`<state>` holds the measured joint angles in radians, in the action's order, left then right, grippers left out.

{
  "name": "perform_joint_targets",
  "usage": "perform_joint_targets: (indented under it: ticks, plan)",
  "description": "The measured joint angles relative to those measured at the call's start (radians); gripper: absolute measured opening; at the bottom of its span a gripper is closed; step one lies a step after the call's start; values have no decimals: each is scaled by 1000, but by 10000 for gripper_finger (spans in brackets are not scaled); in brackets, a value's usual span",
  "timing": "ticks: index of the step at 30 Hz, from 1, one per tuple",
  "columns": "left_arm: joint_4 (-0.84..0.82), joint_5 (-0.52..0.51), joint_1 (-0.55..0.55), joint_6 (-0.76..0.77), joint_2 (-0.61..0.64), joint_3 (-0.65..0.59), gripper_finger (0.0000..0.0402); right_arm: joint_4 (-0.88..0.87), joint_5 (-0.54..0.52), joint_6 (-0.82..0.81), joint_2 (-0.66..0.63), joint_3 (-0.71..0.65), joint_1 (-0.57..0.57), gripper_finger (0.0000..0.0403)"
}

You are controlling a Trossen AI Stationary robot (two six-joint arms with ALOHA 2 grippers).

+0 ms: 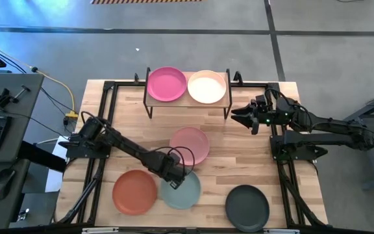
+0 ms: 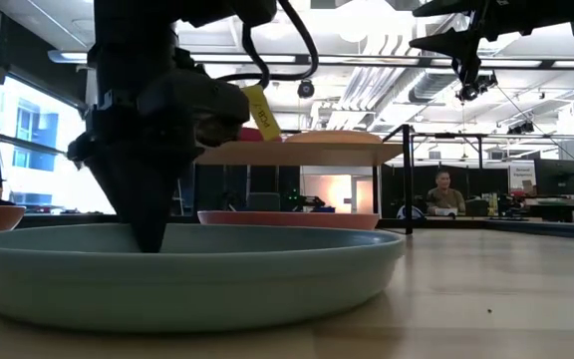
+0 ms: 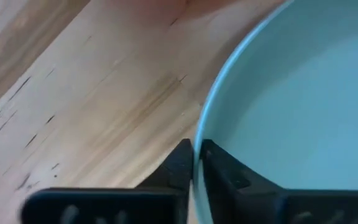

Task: Place and stack plates onto a shelf
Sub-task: Stack the blue plate on the pink plate on the shelf

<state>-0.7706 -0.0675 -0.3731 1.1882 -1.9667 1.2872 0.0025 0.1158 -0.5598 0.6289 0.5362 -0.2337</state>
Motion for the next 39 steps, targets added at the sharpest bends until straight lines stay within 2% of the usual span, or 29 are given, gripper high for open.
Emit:
perform_joint_targets:
  ticks: [7, 12, 27, 32, 36, 39]
  plan:
    - [-2, 35, 31, -66, 20, 0, 4, 0, 0, 0, 0, 0, 0, 177]
    - [-20, 37, 59, -104, 94, 0, 2, 0, 0, 0, 0, 0, 0, 177]
    - [-156, 49, 164, -198, 490, -1, 1, 12, 8, -19, 0, 0, 0, 177]
    - [-187, 60, 273, -212, 634, 1, 1, 20, -10, -22, 0, 0, 0, 177]
    - [-234, 44, 434, -352, 700, 54, 1, 25, -55, -88, 0, 0, 0, 177]
    - [-247, 0, 589, -515, 712, 120, 0, 24, -70, -120, 0, 0, 0, 177]
